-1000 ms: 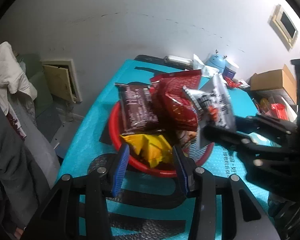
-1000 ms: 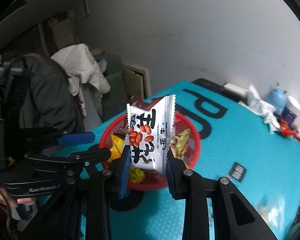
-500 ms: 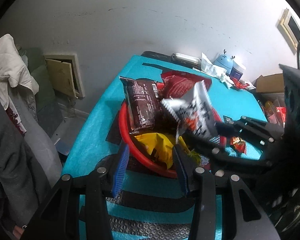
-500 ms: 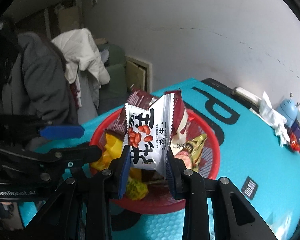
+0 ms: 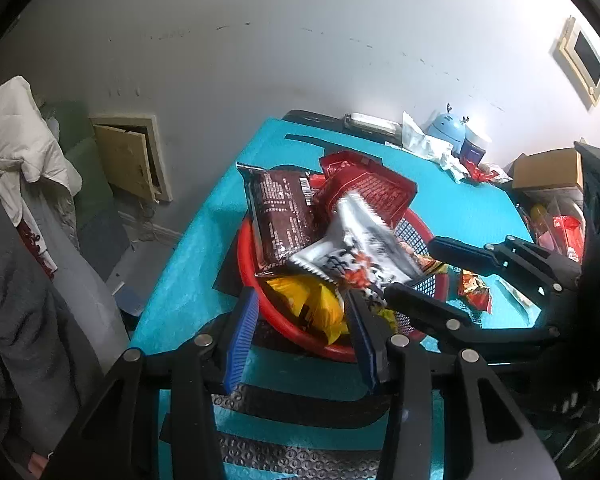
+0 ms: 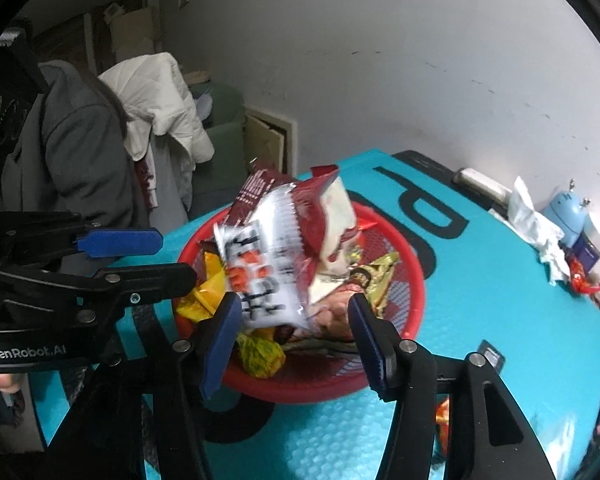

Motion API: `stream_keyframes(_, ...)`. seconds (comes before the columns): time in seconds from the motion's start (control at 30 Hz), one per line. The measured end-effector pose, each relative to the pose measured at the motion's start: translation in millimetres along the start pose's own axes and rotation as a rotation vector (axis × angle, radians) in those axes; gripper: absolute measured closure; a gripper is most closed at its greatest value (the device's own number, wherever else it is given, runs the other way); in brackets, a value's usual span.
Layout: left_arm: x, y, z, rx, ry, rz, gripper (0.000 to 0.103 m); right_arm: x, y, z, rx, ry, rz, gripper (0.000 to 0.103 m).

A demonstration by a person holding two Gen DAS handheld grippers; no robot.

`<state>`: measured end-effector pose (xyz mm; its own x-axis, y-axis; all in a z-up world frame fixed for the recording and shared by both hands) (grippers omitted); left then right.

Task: Organize snacks
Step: 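Lower the lollipop and white packet into the basket and open both tools, then withdraw both tools toward the red-gold pouch and the clear plastic bag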

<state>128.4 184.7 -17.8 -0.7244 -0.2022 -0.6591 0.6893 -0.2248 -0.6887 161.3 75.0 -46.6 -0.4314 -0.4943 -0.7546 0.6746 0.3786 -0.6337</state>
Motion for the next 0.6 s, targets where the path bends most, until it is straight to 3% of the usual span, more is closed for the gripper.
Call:
stream_keyframes(0.33, -11, -18, 25, -0.002, 0.041, 0.046, 0.059, -8, -35, 20, 0.033, 0.06, 0.067, 0.045)
stream_keyframes(0.6, -22, -36, 61, 0.038, 0.108, 0.101, 0.059, -8, -80, 44, 0.094, 0.136, 0.129, 0.045)
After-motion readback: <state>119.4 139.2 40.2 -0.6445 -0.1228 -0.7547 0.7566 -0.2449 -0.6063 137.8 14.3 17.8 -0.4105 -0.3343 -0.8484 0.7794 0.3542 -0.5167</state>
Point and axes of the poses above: each gripper's, at about its wrist camera, not at the fingertips, and y roughly the way its jaws point, z to its right, x to its underside, the point moved 2 cm from there along y, roughly the way its jaws point, and after that the axes turned 12 degrees about x, right-handed, at the moved point
